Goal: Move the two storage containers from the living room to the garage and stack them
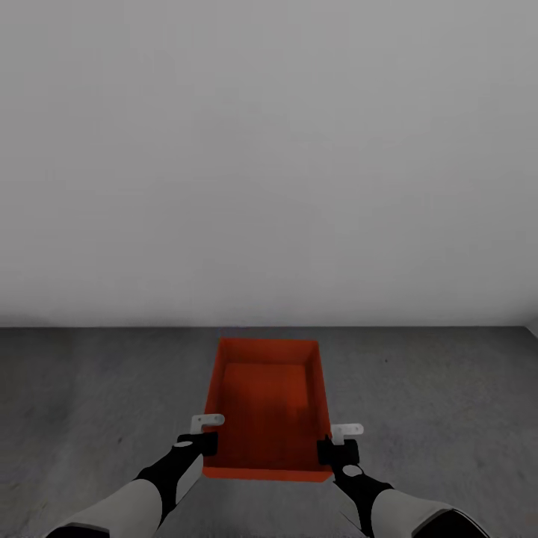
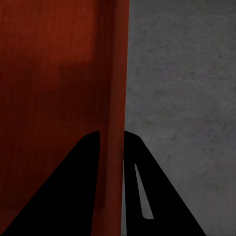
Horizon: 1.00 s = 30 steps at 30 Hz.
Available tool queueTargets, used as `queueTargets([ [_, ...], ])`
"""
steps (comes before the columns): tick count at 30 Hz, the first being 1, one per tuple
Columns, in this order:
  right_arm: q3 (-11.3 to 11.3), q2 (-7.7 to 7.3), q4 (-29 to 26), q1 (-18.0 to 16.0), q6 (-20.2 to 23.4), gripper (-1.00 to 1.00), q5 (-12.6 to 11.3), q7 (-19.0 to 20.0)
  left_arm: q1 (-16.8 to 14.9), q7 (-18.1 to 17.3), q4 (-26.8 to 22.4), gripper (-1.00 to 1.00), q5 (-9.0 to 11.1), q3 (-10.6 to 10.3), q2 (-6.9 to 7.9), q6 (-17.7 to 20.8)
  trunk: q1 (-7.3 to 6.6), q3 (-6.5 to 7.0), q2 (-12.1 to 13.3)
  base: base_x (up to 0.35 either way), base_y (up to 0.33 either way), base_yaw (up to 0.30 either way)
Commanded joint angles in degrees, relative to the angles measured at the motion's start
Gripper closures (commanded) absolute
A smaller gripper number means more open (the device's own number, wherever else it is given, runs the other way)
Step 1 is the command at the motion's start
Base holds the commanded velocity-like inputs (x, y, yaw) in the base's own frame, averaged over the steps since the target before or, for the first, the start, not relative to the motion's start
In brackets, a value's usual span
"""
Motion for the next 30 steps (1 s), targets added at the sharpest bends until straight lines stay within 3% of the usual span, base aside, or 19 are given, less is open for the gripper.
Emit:
queueTargets([
  [1, -1.28, 0.01, 0.16, 0.00, -0.08, 1.00, -0.49, -0.09, -0.05, 0.65, -0.41, 1.00, -0.04, 0.95, 0.37, 0.36, 0.00, -0.15, -0.05, 0.000, 0.000, 0.000],
  [20, -1.28, -0.01, 0.16, 0.01, -0.14, 1.00, -0.48, -0.13, -0.05, 0.65, -0.42, 1.00, -0.04, 0.95, 0.37, 0.36, 0.00, -1.85, -0.05, 0.000, 0.000, 0.000],
  [30, -1.28, -0.08, 0.16, -0.01, -0.31, 1.00, -0.49, -0.17, -0.05, 0.65, -0.49, 1.00, -0.04, 0.95, 0.37, 0.36, 0.00, -1.96, -0.05, 0.000, 0.000, 0.000],
])
